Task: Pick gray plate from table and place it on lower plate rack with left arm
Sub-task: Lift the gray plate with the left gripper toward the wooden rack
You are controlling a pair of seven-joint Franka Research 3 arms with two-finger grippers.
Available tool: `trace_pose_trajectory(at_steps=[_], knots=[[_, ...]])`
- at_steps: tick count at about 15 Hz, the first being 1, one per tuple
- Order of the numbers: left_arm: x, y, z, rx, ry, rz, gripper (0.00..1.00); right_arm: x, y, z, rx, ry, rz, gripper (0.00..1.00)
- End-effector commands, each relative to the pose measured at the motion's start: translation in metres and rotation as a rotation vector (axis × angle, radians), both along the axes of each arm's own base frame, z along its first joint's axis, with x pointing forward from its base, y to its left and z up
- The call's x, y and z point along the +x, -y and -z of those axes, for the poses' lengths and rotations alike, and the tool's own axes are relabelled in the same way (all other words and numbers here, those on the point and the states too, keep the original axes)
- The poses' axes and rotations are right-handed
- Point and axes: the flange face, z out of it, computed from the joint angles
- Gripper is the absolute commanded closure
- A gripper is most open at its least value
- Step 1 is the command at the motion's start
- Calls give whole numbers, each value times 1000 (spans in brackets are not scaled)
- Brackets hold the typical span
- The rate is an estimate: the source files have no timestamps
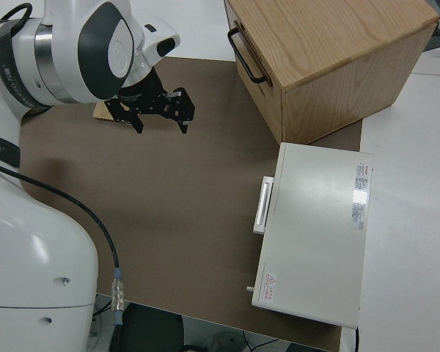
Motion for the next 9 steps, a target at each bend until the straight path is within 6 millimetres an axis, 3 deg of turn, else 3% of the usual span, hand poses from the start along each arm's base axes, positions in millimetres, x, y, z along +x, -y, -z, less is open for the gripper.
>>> trace_pose_trajectory(at_steps=[1,6,9], knots=[[-6,-5,-19,-21,-12,-2,1000,-2,3,-4,-8,0,16,17],[-10,-18,-31,-12,-5,-21,1000,-2,2,-4,-7,0,14,17],[-12,-35,-44,137,-1,5,1000,-2,2,-3,-7,-2,14,17]])
